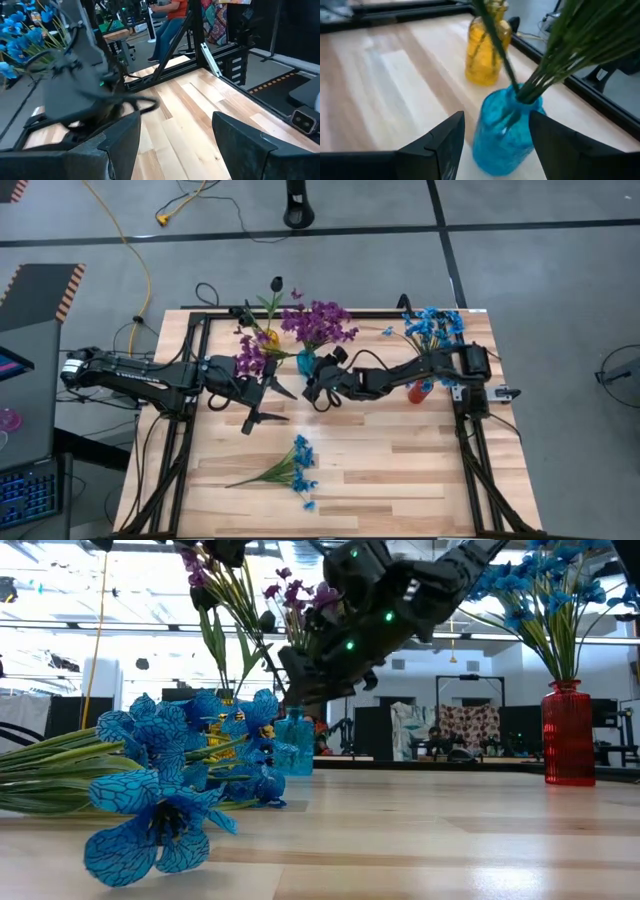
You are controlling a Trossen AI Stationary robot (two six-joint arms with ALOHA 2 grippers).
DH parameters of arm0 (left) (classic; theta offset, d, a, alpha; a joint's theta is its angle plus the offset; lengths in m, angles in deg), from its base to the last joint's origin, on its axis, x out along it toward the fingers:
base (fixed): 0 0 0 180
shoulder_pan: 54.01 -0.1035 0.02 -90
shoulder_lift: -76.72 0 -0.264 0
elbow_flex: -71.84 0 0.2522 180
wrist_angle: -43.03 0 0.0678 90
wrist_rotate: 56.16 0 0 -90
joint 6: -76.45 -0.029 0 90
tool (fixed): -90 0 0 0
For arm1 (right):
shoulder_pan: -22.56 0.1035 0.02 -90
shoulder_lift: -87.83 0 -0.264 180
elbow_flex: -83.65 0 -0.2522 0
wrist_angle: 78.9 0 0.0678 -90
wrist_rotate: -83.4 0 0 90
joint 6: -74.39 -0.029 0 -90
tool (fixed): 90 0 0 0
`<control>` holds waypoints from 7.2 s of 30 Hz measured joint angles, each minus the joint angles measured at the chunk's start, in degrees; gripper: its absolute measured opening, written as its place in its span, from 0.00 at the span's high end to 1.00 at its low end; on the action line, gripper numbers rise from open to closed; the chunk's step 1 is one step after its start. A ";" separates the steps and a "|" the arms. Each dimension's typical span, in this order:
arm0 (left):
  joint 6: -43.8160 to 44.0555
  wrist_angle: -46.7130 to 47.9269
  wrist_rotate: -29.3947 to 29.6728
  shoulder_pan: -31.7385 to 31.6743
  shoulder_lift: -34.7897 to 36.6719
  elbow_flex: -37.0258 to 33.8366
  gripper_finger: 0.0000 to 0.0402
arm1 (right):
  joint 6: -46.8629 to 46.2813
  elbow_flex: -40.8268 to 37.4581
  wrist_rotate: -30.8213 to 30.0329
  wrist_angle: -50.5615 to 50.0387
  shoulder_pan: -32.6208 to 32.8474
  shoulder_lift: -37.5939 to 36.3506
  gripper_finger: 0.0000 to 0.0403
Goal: Sort flowers into vase by color
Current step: Put the violet flower into the blue vase
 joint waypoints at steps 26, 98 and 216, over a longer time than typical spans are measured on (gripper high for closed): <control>3.72 -1.03 0.19 -0.04 -0.02 0.00 0.41 | 20.41 0.02 -6.78 9.41 18.37 -4.78 0.38; 12.33 -10.72 0.06 -0.04 0.09 0.04 0.41 | 31.13 13.15 9.05 55.48 8.79 13.17 0.50; 17.25 -12.96 -1.80 -0.04 2.03 0.00 0.41 | 30.91 16.44 4.76 51.25 9.92 13.15 0.79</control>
